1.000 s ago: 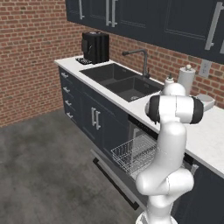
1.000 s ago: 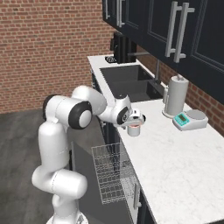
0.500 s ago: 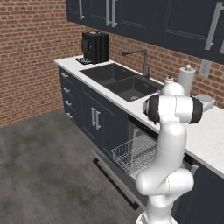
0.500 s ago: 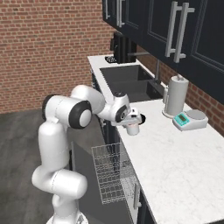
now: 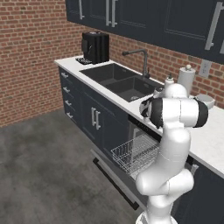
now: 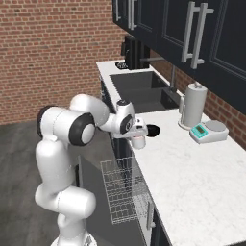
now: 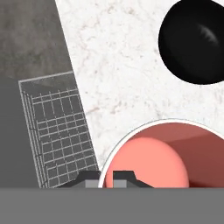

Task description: Pick up the cup and bowl from the counter, place them in the dishwasher, and close the dishwasher door.

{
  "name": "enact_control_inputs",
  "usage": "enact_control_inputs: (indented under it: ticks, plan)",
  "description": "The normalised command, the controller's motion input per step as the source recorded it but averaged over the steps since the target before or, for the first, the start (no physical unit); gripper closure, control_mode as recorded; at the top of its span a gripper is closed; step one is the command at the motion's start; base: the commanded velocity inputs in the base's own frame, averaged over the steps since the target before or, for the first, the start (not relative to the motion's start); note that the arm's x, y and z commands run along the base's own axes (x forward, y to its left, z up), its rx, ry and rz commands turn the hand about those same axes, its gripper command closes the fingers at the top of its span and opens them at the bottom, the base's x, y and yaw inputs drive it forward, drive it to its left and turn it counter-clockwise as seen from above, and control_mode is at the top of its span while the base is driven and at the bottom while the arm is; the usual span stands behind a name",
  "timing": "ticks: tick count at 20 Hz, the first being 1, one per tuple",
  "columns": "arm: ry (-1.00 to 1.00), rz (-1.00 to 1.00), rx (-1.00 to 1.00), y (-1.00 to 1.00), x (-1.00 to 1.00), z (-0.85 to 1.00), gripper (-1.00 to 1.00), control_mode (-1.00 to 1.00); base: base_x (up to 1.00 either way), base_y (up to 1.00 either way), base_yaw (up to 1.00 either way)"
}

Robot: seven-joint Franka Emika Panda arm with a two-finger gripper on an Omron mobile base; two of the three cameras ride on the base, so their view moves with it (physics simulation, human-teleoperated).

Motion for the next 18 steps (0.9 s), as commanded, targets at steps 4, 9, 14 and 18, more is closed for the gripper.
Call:
enact_control_inputs:
  ticks: [4, 9, 14, 18]
  plan:
    - [-0.09, 0.01, 0.0, 0.47, -0.84, 0.36, 1.0, -1.0, 0.0, 0.0, 0.0]
    - [-0.02, 0.0, 0.0, 0.56, -1.0, 0.27, 1.0, -1.0, 0.0, 0.0, 0.0]
    - [0.01, 0.0, 0.0, 0.71, -1.0, 0.02, 1.0, -1.0, 0.0, 0.0, 0.0]
    - [0.03, 0.0, 0.0, 0.63, -0.85, -0.05, 1.0, -1.0, 0.0, 0.0, 0.0]
